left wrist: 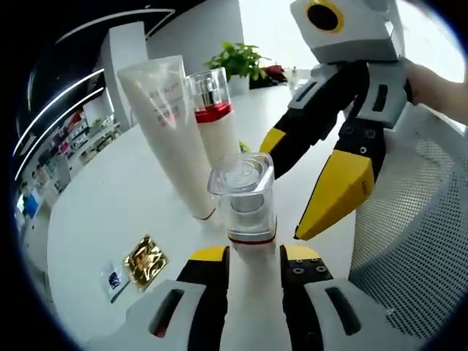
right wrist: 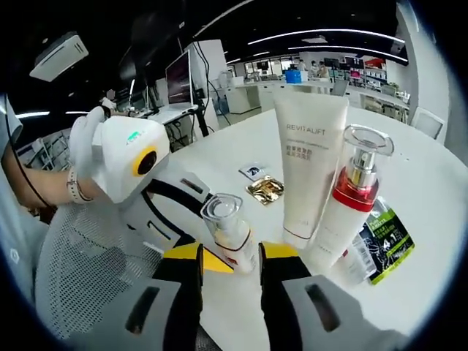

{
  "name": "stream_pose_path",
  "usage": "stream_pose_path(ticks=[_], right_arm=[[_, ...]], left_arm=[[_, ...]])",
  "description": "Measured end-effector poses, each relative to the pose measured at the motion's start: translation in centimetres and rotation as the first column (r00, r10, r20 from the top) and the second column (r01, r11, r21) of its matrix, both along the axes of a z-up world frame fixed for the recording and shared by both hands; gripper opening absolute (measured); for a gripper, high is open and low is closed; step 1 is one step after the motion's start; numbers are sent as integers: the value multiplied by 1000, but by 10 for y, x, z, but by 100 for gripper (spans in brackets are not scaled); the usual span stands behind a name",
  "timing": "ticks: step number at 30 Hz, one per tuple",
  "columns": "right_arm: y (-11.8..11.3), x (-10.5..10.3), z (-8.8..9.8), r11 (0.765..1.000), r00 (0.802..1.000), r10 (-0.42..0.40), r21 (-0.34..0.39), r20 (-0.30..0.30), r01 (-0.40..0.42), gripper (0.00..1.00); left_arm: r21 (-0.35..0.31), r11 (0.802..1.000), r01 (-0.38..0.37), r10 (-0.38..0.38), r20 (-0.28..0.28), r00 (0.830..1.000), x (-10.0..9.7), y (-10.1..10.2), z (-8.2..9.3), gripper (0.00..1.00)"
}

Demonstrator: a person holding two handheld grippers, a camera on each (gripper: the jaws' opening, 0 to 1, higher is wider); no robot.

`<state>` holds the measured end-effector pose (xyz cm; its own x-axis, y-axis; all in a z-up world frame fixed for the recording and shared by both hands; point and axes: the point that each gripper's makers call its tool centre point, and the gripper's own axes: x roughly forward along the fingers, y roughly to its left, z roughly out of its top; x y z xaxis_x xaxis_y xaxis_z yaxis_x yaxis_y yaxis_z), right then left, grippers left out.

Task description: Arrange the skincare products in the storage area until every visible bottle or jar stands upright without overlapping.

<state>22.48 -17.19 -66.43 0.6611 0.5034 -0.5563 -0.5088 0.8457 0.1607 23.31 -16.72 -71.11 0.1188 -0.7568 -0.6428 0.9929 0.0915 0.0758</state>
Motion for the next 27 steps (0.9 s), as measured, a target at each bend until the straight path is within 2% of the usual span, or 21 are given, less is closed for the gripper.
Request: stream_pose_path(ticks=[2, 9, 13, 21, 27], right_arm=[[-1, -1, -1, 1000, 1000, 9, -12, -8, -9, 30], [-9, -3, -10, 991, 996, 84, -104, -41, -88, 28], [-10, -3, -13, 985, 992, 116, -120, -55, -122, 25], [-4, 1, -20, 970, 980, 181, -148, -82, -191, 19], [0, 1, -25, 965, 974, 202, -147, -101, -215, 15]], left_arm=[[17, 1000, -9, 9, 5, 1000, 1, 3, -1, 26], [86, 996, -22, 25, -35, 999, -6, 14, -6, 27], [117, 993, -22, 30, -62, 998, -10, 19, -8, 19], [106, 993, -46, 55, -85, 995, -8, 15, -4, 9], [110, 993, -42, 50, -79, 996, -6, 11, -2, 8]])
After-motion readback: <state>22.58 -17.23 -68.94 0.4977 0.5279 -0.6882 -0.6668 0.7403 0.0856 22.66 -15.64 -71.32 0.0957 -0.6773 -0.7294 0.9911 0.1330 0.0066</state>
